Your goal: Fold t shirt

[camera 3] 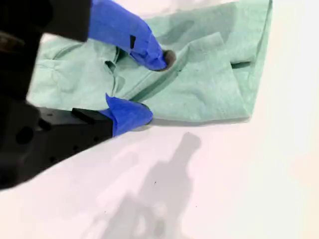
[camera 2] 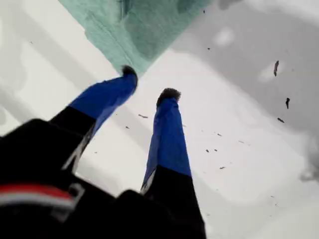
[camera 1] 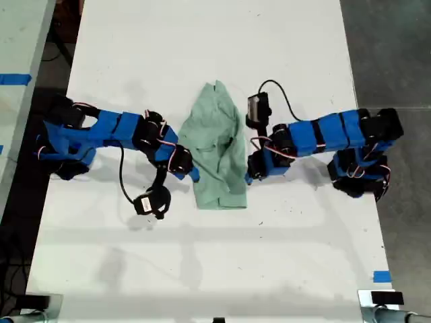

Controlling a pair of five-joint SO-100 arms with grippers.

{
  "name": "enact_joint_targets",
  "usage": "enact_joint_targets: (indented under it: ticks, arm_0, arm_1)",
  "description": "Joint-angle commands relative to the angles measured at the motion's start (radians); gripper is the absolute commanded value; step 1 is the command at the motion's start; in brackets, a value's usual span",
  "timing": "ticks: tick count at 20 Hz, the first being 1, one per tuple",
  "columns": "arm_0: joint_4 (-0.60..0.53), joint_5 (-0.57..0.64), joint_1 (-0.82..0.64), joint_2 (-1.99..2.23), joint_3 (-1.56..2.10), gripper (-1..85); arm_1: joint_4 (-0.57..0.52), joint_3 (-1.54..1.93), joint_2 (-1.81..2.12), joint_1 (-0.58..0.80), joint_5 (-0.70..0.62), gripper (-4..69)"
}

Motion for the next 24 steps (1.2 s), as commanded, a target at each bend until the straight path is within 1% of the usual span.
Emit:
enact_joint_targets:
  ticks: [1, 5, 7, 13, 17, 21, 22, 24]
  arm_0:
    - [-0.035, -0.017, 0.037, -0.046, -0.080, 15.1]
    - [-0.077, -0.009, 0.032, -0.183, -0.081, 16.2]
    - [-0.095, 0.014, 0.017, -0.222, -0.081, 16.2]
    - [-0.181, 0.043, 0.002, -0.267, -0.092, 16.3]
    - [-0.230, 0.041, 0.018, -0.354, -0.117, 16.2]
    - [-0.250, 0.023, 0.043, -0.446, -0.135, 15.6]
    - [-0.253, 0.020, 0.046, -0.454, -0.137, 13.4]
    - [-0.255, 0.000, 0.048, -0.446, -0.137, -0.2]
  arm_1:
    - [-0.015, -0.143, -0.106, -0.038, 0.014, 23.4]
    - [-0.060, -0.178, -0.230, -0.034, -0.003, 23.1]
    - [-0.078, -0.176, -0.259, -0.026, -0.012, 22.8]
    - [-0.129, -0.167, -0.348, -0.028, -0.015, 22.2]
    - [-0.160, -0.164, -0.387, -0.026, -0.018, 22.2]
    - [-0.186, -0.164, -0.417, -0.029, -0.020, 22.0]
    - [-0.187, -0.164, -0.422, -0.031, -0.017, 20.3]
    - [-0.187, -0.161, -0.422, -0.032, -0.005, -1.2]
